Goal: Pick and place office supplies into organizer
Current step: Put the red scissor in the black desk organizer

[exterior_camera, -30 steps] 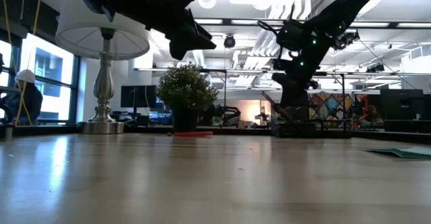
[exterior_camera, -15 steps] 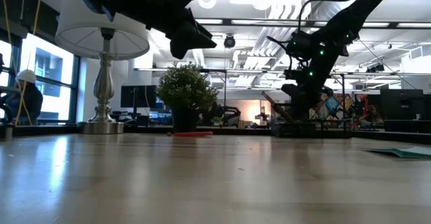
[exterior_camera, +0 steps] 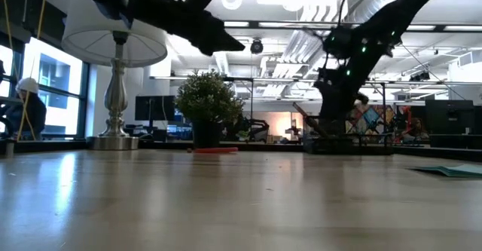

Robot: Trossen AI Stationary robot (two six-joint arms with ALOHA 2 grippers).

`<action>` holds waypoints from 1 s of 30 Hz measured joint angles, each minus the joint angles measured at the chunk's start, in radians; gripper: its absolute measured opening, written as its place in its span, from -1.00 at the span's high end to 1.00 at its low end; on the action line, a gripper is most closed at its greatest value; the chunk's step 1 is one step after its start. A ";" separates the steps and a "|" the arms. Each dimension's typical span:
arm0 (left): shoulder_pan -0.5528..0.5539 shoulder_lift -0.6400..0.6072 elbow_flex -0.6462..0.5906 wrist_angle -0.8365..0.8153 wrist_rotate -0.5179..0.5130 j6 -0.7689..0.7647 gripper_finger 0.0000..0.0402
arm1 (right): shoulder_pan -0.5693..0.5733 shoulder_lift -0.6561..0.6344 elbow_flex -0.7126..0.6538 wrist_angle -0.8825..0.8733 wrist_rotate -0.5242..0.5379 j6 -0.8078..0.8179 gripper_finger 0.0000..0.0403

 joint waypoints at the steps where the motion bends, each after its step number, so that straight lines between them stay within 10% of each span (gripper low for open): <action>1: 0.012 0.000 0.000 0.013 0.031 -0.035 0.03 | 0.004 -0.027 0.000 -0.006 -0.001 0.008 0.14; 12: 0.044 -0.001 0.000 0.089 0.187 -0.251 0.03 | 0.187 -0.280 0.000 -0.005 0.052 -0.034 0.24; 30: 0.044 -0.103 0.000 -0.017 0.184 -0.279 0.03 | 0.256 -0.232 0.000 0.047 0.046 -0.142 0.29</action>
